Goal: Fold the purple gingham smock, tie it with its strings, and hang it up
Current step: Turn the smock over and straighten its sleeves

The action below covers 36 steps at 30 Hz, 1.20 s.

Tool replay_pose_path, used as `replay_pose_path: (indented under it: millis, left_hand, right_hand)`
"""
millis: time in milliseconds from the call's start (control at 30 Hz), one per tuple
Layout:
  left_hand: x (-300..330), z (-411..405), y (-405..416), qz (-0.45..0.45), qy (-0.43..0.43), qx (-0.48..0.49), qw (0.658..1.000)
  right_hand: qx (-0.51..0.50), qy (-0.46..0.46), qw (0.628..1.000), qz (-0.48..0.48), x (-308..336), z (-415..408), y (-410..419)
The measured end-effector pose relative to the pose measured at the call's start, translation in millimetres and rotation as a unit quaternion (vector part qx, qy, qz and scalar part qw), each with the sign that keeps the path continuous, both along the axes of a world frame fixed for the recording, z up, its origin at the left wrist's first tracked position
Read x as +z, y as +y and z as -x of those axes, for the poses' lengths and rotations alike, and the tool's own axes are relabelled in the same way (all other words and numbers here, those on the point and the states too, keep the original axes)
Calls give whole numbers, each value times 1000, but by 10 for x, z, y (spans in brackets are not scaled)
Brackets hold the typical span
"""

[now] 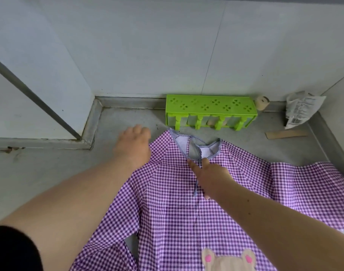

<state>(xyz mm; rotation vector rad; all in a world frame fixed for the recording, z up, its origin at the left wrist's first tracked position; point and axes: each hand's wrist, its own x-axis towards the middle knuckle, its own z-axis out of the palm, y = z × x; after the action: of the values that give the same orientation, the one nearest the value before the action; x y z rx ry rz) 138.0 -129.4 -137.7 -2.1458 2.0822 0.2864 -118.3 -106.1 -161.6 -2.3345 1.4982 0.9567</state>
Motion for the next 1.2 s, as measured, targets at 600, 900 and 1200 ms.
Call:
replay_pose_path:
  millis: [600,900,1200]
  left_hand:
    - [-213,1123,-181,-77,-60,-272,957]
    - [-237,796,231,-59,166,-121,977]
    - [-194,-153,1070,-63,117,38,990]
  right_hand:
    - [-24,-75,997,20,-25,348,-23]
    - [11,-40,999,-28,40,151,-82]
    - [-11,-33,999,-2,102,9,-44]
